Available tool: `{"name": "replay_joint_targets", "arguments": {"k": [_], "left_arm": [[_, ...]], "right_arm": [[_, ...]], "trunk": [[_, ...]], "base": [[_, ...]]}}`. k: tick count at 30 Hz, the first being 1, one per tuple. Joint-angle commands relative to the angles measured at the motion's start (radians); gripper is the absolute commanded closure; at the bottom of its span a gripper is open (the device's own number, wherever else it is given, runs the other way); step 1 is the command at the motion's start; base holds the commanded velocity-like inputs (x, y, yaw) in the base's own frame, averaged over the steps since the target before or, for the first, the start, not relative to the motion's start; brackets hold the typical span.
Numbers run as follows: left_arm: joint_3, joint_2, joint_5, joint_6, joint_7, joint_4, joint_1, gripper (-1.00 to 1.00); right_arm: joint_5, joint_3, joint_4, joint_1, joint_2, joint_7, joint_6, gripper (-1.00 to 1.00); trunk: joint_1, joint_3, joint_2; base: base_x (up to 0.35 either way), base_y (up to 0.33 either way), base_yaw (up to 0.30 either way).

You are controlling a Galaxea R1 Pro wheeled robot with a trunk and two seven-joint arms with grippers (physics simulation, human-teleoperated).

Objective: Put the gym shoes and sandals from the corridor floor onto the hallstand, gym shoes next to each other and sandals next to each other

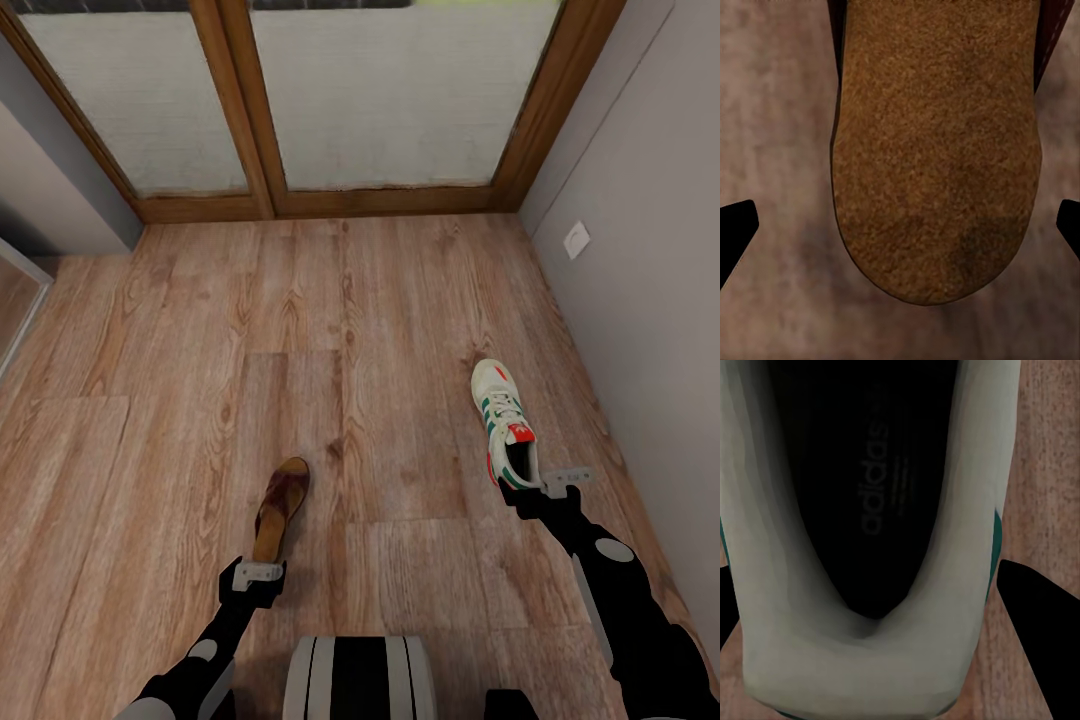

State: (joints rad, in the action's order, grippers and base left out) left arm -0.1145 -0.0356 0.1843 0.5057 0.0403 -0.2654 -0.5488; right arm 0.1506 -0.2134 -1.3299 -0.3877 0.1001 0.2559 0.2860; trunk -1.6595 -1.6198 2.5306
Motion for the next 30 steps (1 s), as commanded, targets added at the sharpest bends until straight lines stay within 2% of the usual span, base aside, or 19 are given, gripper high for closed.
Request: {"name": "replay_joint_targets", "arguments": {"k": [1,10,11,30], "left_arm": [[-0.009,0.0,0.007,0.002,0.004,0.001,0.0,-1.0],[-0.008,0.0,0.007,0.003,0.005,0.001,0.0,-1.0],[-0.008,0.0,0.007,0.003,0.004,0.001,0.0,1.0],[-0.01,0.0,0.007,0.005,0.004,-0.001,0.0,1.0]], "right_arm": [[0.01,-0.002,-0.002,0.0,0.0,0.008,0.004,1.0],[0.01,-0.002,-0.002,0.0,0.0,0.008,0.004,1.0],[0.01,-0.002,-0.002,0.0,0.0,0.008,0.004,1.0],[0.01,-0.002,-0.002,0.0,0.0,0.008,0.004,1.0]], "trunk": [[0.0,-0.001,0.0],[0.0,-0.001,0.0],[0.0,-0.001,0.0],[0.0,-0.001,0.0]], "base": [[0.068,0.0,0.0],[0.088,-0.017,0.0],[0.013,-0.003,0.0],[0.001,0.0,0.0]]}}
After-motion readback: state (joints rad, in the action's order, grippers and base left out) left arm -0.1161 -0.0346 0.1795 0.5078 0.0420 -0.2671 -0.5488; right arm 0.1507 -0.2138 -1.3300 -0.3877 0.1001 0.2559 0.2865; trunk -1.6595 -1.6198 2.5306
